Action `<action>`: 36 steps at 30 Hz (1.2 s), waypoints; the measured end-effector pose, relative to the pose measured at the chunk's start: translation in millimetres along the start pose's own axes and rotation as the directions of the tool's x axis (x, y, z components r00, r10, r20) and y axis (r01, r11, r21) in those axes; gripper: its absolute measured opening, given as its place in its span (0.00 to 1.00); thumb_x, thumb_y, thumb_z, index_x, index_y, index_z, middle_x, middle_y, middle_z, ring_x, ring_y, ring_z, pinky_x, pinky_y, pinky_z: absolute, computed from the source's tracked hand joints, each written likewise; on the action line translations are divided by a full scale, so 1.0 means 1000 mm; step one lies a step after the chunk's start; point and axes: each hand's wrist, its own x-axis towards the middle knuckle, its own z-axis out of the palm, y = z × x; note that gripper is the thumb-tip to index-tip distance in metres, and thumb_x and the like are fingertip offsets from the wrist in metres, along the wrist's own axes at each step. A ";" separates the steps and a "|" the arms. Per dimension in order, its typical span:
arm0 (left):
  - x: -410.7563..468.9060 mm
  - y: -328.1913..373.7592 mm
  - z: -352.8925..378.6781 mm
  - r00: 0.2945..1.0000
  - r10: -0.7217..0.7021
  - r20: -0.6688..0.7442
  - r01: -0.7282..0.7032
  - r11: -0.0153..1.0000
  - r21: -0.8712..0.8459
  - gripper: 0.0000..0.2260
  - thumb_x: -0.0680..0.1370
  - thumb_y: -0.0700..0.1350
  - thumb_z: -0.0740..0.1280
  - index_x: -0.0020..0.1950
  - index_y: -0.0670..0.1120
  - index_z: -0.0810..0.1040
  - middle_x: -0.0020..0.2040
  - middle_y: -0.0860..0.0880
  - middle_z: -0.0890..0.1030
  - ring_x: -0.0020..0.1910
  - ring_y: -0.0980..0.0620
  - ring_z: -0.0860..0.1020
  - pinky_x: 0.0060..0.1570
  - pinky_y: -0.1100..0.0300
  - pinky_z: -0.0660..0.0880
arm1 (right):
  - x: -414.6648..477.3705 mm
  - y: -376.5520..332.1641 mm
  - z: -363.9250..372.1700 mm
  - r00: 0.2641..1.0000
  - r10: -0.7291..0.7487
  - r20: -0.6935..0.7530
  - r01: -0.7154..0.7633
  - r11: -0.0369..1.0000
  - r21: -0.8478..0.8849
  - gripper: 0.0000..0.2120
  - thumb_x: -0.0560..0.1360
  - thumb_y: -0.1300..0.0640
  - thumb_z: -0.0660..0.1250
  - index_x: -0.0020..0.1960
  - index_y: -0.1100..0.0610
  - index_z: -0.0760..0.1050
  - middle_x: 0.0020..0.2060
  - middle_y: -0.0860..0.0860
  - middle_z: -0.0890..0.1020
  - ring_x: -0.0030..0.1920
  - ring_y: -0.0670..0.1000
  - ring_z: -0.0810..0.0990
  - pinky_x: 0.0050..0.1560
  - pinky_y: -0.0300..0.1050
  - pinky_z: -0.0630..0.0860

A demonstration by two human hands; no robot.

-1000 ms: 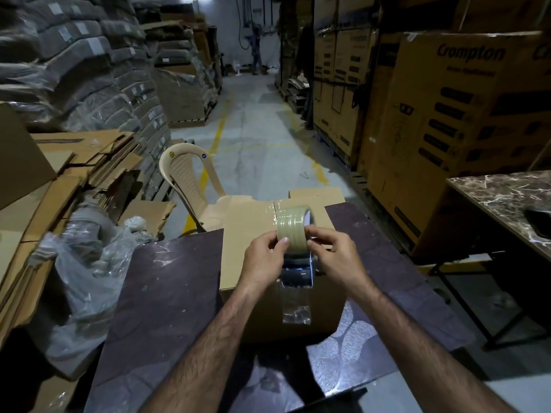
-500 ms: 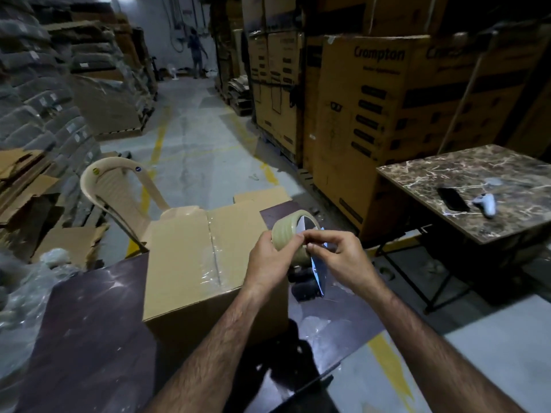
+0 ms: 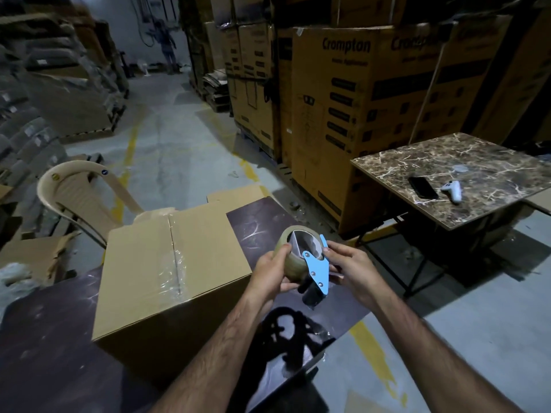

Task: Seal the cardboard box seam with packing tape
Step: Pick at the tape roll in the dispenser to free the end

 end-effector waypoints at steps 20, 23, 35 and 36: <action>0.064 -0.095 -0.004 0.939 -0.299 -0.172 0.282 0.953 -0.116 0.15 0.80 0.50 0.62 0.57 0.40 0.77 0.31 0.45 0.78 0.20 0.55 0.73 0.22 0.66 0.69 | 0.045 0.087 -0.020 0.978 0.209 -0.024 -0.209 0.977 -0.036 0.10 0.79 0.69 0.59 0.52 0.62 0.78 0.42 0.56 0.83 0.40 0.52 0.78 0.41 0.40 0.77; 0.066 -0.104 -0.006 0.934 -0.311 -0.174 0.292 0.948 -0.127 0.11 0.81 0.47 0.62 0.57 0.41 0.76 0.36 0.44 0.81 0.29 0.52 0.79 0.26 0.66 0.75 | 0.045 0.091 -0.016 0.974 0.223 -0.030 -0.223 0.975 -0.016 0.10 0.79 0.70 0.58 0.50 0.62 0.76 0.41 0.53 0.82 0.38 0.50 0.79 0.36 0.35 0.76; 0.075 -0.126 -0.011 0.914 -0.387 -0.119 0.370 0.918 -0.143 0.09 0.83 0.42 0.59 0.61 0.42 0.72 0.53 0.43 0.77 0.46 0.49 0.77 0.47 0.56 0.77 | 0.039 0.112 -0.010 0.959 0.284 -0.030 -0.282 0.958 0.042 0.08 0.79 0.66 0.59 0.50 0.63 0.77 0.41 0.57 0.82 0.39 0.52 0.80 0.38 0.40 0.78; 0.076 -0.126 -0.012 0.911 -0.392 -0.130 0.379 0.919 -0.109 0.09 0.82 0.43 0.59 0.61 0.43 0.72 0.52 0.44 0.77 0.45 0.50 0.77 0.46 0.57 0.77 | 0.038 0.114 -0.009 0.957 0.289 -0.026 -0.287 0.957 0.049 0.08 0.80 0.65 0.59 0.50 0.63 0.77 0.42 0.57 0.83 0.40 0.52 0.80 0.37 0.40 0.78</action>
